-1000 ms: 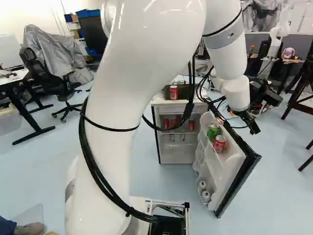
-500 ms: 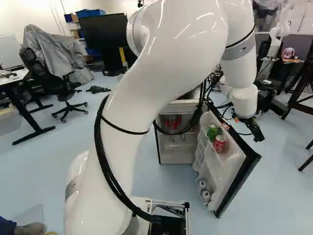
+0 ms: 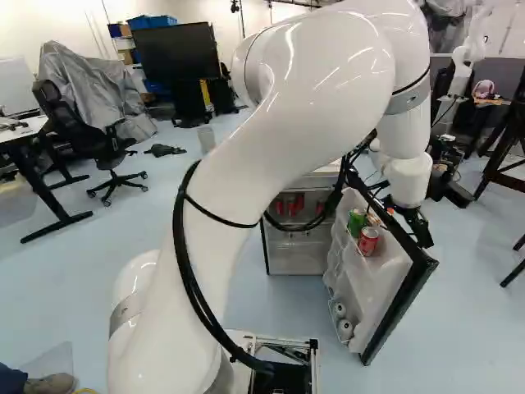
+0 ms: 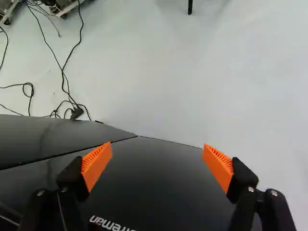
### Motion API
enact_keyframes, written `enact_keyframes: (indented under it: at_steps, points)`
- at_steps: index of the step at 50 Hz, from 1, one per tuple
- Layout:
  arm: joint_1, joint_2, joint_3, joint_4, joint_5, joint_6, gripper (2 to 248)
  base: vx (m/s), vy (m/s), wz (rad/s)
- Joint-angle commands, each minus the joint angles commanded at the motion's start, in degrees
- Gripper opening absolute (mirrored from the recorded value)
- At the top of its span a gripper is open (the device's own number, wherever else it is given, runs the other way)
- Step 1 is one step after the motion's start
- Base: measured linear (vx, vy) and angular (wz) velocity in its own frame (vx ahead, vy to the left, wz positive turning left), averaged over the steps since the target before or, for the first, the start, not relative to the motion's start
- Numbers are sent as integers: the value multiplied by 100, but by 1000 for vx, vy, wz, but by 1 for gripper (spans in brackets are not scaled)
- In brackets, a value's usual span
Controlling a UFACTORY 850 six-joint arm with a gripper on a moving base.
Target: Grab a drink from the fridge
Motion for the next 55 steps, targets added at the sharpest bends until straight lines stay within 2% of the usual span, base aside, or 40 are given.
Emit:
enact_keyframes:
  at_steps: [15, 35, 55]
  points:
    - [0, -237, -107, 0, -224, 0, 247, 0, 0, 0]
    - [-1, -272, -124, 0, -686, 0, 247, 0, 0, 0]
    - [-6, -237, -65, 0, -1605, 0, 247, 0, 0, 0]
